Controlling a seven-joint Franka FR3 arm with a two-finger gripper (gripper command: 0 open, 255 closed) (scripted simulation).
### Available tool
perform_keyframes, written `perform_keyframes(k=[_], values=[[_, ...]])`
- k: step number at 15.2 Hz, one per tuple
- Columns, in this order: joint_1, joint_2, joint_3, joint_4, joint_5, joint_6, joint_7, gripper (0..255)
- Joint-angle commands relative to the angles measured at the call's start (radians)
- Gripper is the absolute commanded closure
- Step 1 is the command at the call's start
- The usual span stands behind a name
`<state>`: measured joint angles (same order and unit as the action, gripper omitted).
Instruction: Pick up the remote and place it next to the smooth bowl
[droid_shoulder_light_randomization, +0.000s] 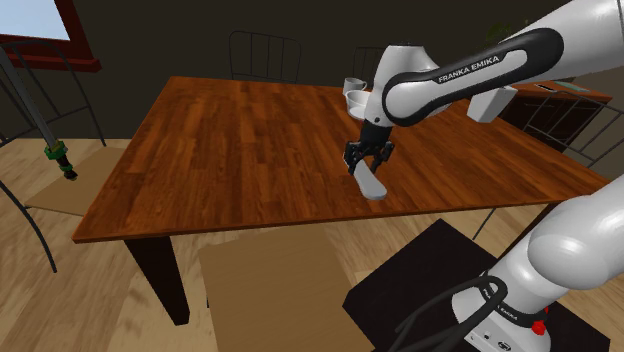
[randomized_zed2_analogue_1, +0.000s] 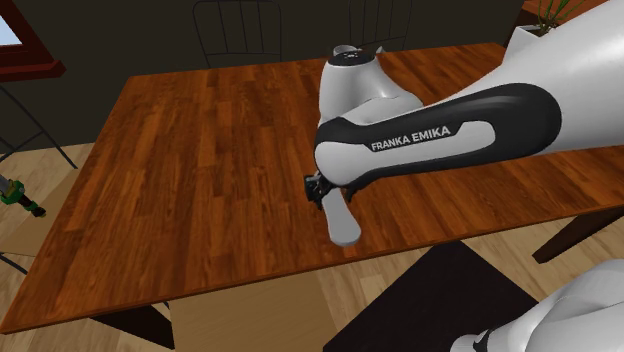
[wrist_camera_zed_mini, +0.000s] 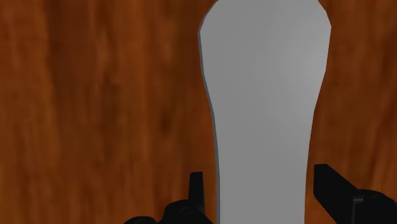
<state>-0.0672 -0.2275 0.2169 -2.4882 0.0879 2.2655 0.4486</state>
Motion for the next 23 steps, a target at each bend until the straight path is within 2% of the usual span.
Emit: perform_keyframes(k=[1, 21, 23], values=[[0.000, -0.017, -0.003, 0.015, 0.002, -0.032, -0.002, 255], [-0.001, -0.122, -0.021, 0.195, 0.004, -0.317, -0.006, 255], [-0.023, -0.098, -0.052, 0.215, -0.011, -0.316, -0.050, 255]])
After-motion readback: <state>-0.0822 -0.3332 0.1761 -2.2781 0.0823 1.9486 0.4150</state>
